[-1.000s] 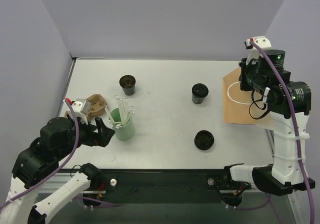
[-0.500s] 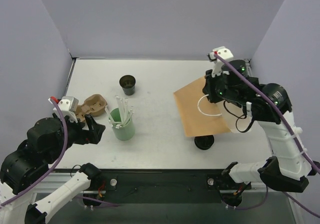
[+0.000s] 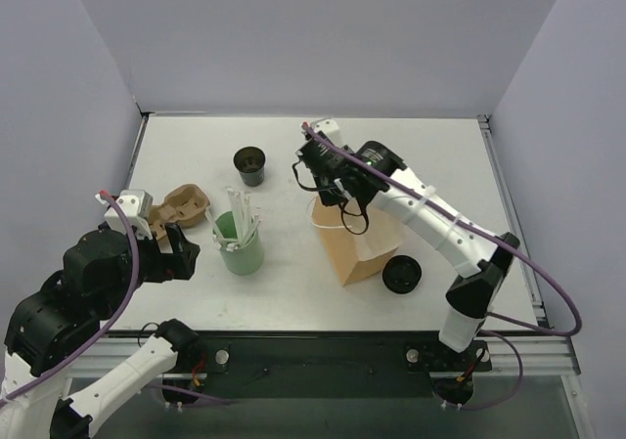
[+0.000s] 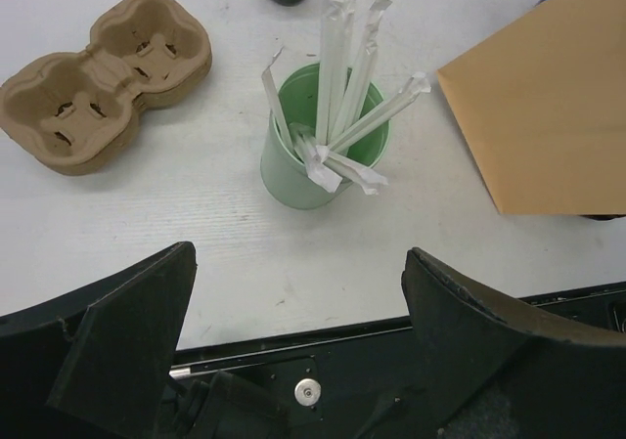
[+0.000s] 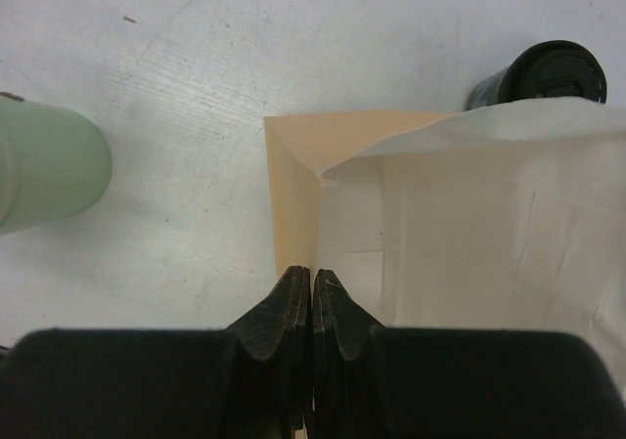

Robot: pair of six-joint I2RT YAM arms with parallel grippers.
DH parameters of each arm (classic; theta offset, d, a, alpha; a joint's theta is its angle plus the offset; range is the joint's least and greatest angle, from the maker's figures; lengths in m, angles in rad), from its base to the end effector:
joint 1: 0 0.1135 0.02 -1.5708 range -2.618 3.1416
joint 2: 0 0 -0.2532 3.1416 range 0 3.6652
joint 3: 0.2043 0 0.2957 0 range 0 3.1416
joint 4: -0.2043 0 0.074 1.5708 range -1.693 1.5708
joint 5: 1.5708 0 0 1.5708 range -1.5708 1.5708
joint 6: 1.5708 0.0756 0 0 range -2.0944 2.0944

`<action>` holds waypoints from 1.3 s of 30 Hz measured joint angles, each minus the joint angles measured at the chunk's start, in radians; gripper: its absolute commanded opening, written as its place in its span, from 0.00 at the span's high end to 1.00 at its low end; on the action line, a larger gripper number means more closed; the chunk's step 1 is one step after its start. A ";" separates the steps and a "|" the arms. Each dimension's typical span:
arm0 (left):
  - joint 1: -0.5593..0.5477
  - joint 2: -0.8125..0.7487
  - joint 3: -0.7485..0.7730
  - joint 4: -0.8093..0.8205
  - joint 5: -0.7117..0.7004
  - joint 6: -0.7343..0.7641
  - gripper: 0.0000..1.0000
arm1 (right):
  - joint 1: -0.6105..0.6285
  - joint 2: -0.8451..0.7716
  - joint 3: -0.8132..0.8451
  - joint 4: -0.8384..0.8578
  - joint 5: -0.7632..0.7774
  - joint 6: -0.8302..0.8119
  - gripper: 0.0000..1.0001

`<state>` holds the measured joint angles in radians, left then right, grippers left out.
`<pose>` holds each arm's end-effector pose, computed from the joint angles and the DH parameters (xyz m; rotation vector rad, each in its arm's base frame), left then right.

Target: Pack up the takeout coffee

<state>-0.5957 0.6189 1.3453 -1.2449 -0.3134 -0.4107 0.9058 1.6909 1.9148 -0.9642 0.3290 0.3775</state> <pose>0.1100 -0.0464 0.4252 0.0021 2.0747 -0.2926 0.2826 0.3208 0.3895 -0.4331 2.2391 0.2977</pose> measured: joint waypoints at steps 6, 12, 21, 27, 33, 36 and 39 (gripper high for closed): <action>0.000 0.000 -0.032 -0.008 -0.031 -0.008 0.03 | -0.003 0.166 0.098 0.012 0.003 0.021 0.92; 0.000 -0.002 -0.063 -0.016 -0.080 -0.045 0.03 | -0.010 0.233 0.198 0.021 -0.012 0.047 0.68; 0.000 0.008 -0.077 -0.023 -0.135 -0.080 0.04 | -0.047 0.226 0.319 0.034 -0.076 0.025 0.30; 0.004 0.173 -0.039 -0.018 -0.248 -0.085 0.09 | -0.066 0.139 0.315 0.038 -0.140 -0.023 0.24; 0.177 0.370 0.042 0.052 -0.232 -0.075 0.12 | -0.059 -0.100 0.180 0.071 -0.148 -0.073 0.24; 0.365 0.441 0.044 0.115 -0.137 -0.049 0.14 | -0.053 -0.245 0.050 0.092 -0.119 -0.081 0.24; 0.552 0.511 0.022 0.195 -0.016 -0.023 0.22 | -0.052 -0.352 -0.063 0.101 -0.103 -0.077 0.24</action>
<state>-0.0441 1.1301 1.3670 -1.0496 -0.3290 -0.4335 0.8536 1.3388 1.8515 -0.8631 0.2256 0.3000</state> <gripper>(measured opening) 0.846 0.763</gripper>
